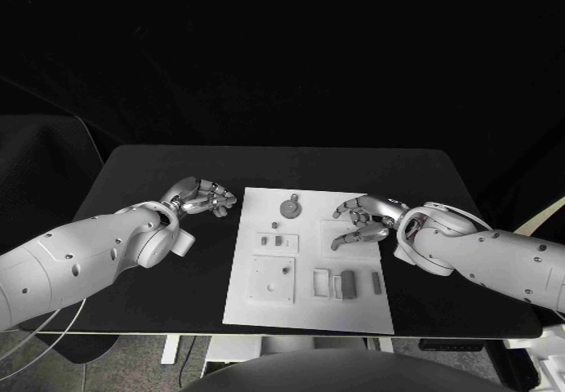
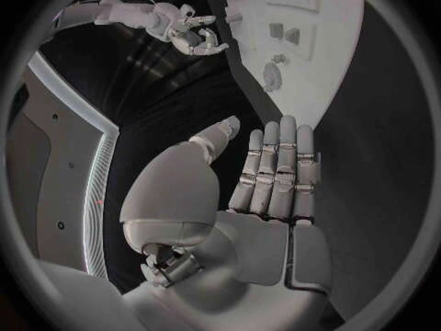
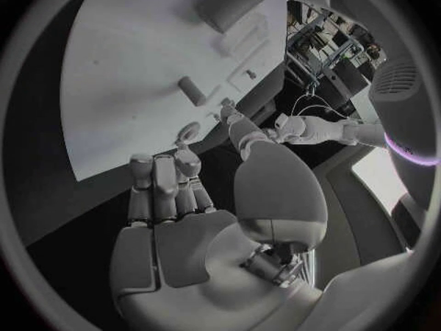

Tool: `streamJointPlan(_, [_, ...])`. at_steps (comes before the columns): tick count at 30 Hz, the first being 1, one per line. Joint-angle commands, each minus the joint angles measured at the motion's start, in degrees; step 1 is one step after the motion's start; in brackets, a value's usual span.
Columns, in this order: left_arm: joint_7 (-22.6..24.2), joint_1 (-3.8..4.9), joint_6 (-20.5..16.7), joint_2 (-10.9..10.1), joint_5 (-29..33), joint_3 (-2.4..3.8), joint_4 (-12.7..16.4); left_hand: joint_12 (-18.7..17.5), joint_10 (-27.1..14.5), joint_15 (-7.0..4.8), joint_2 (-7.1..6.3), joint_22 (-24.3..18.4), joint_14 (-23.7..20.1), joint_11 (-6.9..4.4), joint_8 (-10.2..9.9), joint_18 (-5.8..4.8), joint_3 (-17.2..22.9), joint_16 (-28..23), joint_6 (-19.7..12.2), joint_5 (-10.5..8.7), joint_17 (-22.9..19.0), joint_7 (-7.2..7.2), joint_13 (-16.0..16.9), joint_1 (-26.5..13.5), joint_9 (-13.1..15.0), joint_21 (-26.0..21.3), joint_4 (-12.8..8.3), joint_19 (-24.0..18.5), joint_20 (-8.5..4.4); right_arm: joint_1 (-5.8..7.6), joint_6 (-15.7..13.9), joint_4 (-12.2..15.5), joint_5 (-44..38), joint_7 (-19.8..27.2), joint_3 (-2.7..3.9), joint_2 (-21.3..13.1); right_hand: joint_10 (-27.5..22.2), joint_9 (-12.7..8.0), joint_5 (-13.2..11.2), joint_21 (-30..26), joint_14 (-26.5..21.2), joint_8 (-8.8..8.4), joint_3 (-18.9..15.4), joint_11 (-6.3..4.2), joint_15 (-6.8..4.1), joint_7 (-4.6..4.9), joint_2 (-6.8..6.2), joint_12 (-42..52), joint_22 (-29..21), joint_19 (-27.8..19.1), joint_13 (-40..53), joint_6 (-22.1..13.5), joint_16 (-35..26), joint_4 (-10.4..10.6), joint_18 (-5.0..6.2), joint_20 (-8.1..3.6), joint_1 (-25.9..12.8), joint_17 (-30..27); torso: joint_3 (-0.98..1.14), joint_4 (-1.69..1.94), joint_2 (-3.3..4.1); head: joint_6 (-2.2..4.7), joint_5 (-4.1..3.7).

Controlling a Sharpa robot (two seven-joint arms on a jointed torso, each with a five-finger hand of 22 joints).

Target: Assemble the parts on the task board

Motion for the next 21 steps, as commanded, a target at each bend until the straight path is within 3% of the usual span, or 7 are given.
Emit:
streamJointPlan(1, [0.54,0.07,0.55,0.02,0.32,0.04,0.09,-0.36,-0.4,0.16,0.2,0.05,0.3,0.03,-0.29,0.13,-0.27,-0.39,-0.43,0.16,-0.07,-0.05,0.08,-0.2,-0.08,-0.19,-0.07,-0.42,-0.12,-0.85,1.25,-0.29,-3.01,0.04,-0.12,0.65,-0.4,-0.06,-0.19,1.23,-0.38,-0.19,-0.37,-0.06,-0.11,1.29,-0.34,-0.19,-0.05,-0.33,0.08,-1.63,-0.31,-0.11,0.34,-0.05,-0.27,-0.07,-0.04,0.06,0.02,0.0,-0.03])
streamJointPlan(5, [0.57,0.07,0.55,-0.01,0.32,0.04,0.11,-0.36,-0.4,0.16,0.2,0.05,0.3,0.03,-0.29,0.13,-0.28,-0.39,-0.43,0.16,-0.07,-0.05,0.08,-0.2,-0.08,-0.19,-0.07,-0.42,-0.12,-1.5,0.96,-1.03,-3.76,0.29,-0.12,1.28,-0.52,0.02,-0.17,1.32,-0.48,0.22,-0.39,-0.02,-0.08,1.28,0.05,-0.09,-0.04,-0.29,0.12,-1.42,-0.24,-0.13,0.36,-0.08,-0.07,-0.05,-0.03,0.1,0.03,-0.02,0.0])
streamJointPlan(9, [0.57,0.07,0.49,-0.07,0.32,0.04,0.1,-0.36,-0.4,0.16,0.2,0.06,0.3,0.03,-0.29,0.13,-0.28,-0.4,-0.42,0.16,-0.07,-0.05,0.08,-0.2,-0.08,-0.19,-0.06,-0.42,-0.12,-2.03,-0.29,-1.67,-4.61,0.33,-0.13,1.69,-0.76,1.03,-0.17,1.85,-0.66,2.76,-0.9,-0.05,-0.02,1.21,1.05,0.82,0.02,-0.09,0.44,2.48,0.4,-0.32,0.44,-0.26,0.98,0.13,-0.02,0.15,0.06,-0.12,0.02])
streamJointPlan(21, [0.58,0.07,0.6,-0.04,0.32,0.04,0.05,-0.38,-0.4,0.16,0.19,0.06,0.31,0.03,-0.28,0.13,-0.29,-0.43,-0.4,0.16,-0.08,-0.05,0.09,-0.21,-0.07,-0.2,-0.06,-0.42,-0.12,-2.33,-1.46,-2.05,-4.94,0.75,-0.13,2.19,0.62,3.04,-0.02,2.97,0.14,6.78,-0.64,-0.54,-0.33,0.47,3.49,2.15,0.01,0.66,0.32,11.89,1.5,-0.69,0.7,-0.55,4.91,0.06,0.0,0.02,0.0,-0.23,0.02])
